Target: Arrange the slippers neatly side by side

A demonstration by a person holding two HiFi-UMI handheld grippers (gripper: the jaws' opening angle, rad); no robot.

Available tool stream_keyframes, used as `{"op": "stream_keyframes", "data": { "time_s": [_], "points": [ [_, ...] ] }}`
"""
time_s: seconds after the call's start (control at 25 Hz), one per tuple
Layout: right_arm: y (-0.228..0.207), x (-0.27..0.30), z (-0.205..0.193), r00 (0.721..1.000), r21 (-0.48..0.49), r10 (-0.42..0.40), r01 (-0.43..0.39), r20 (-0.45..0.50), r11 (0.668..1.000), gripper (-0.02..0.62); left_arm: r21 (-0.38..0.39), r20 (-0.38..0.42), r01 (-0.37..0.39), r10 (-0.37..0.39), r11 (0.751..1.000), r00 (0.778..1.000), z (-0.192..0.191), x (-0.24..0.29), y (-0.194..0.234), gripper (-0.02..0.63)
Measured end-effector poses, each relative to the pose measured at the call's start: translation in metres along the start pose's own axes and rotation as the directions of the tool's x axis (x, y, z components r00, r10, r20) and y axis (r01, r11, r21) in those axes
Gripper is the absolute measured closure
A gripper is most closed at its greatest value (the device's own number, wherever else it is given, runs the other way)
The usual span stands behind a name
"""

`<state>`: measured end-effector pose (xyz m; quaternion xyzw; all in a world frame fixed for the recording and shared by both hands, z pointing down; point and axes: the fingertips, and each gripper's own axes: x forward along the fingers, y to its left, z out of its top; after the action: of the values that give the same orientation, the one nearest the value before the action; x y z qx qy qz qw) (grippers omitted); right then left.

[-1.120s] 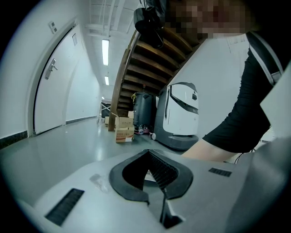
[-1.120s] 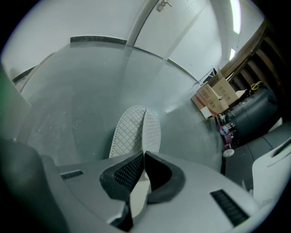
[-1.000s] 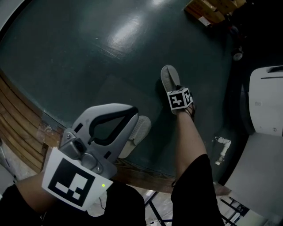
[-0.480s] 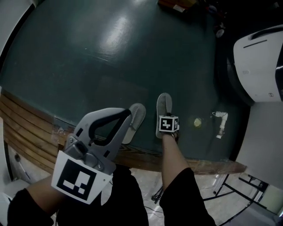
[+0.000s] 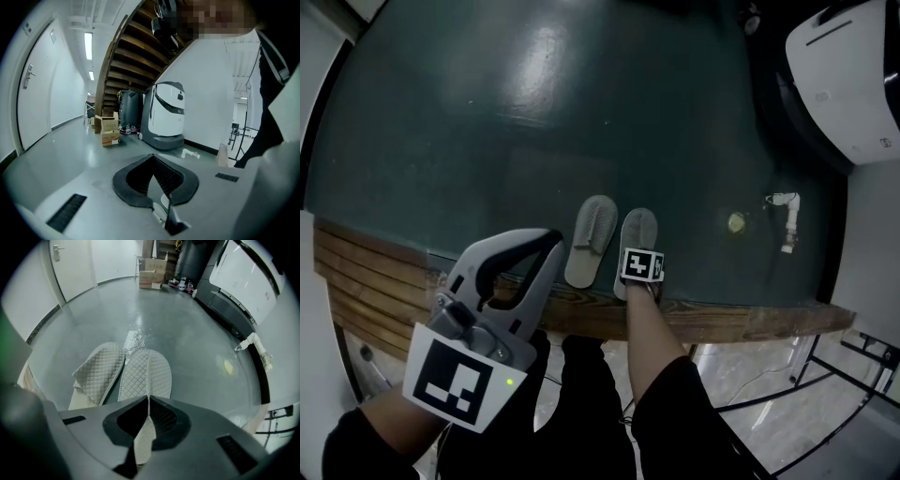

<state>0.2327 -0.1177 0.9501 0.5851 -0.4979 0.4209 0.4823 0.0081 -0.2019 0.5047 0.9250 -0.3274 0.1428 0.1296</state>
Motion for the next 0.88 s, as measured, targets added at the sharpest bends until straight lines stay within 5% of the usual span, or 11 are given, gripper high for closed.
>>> {"op": "stream_keyframes", "data": {
  "time_s": [0.32,0.68,0.88],
  "points": [
    [0.020,0.017,0.007,0.999,0.088,0.033,-0.032,-0.005,0.996,0.584,-0.006,-0.036,-0.016,0.015,1.000,0.999,-0.016,-0.012,0.005,0.606],
    [0.040,0.017,0.002,0.998,0.053,0.061,-0.060,-0.016,0.997,0.581,-0.003,-0.004,-0.034,0.034,0.999,0.999,-0.008,-0.021,0.017,0.606],
    [0.041,-0.003,0.003,0.995,0.056,0.098,-0.099,0.015,0.994,0.481,0.002,0.007,-0.040,0.040,0.999,0.999,0.007,-0.028,0.017,0.606]
  ]
}}
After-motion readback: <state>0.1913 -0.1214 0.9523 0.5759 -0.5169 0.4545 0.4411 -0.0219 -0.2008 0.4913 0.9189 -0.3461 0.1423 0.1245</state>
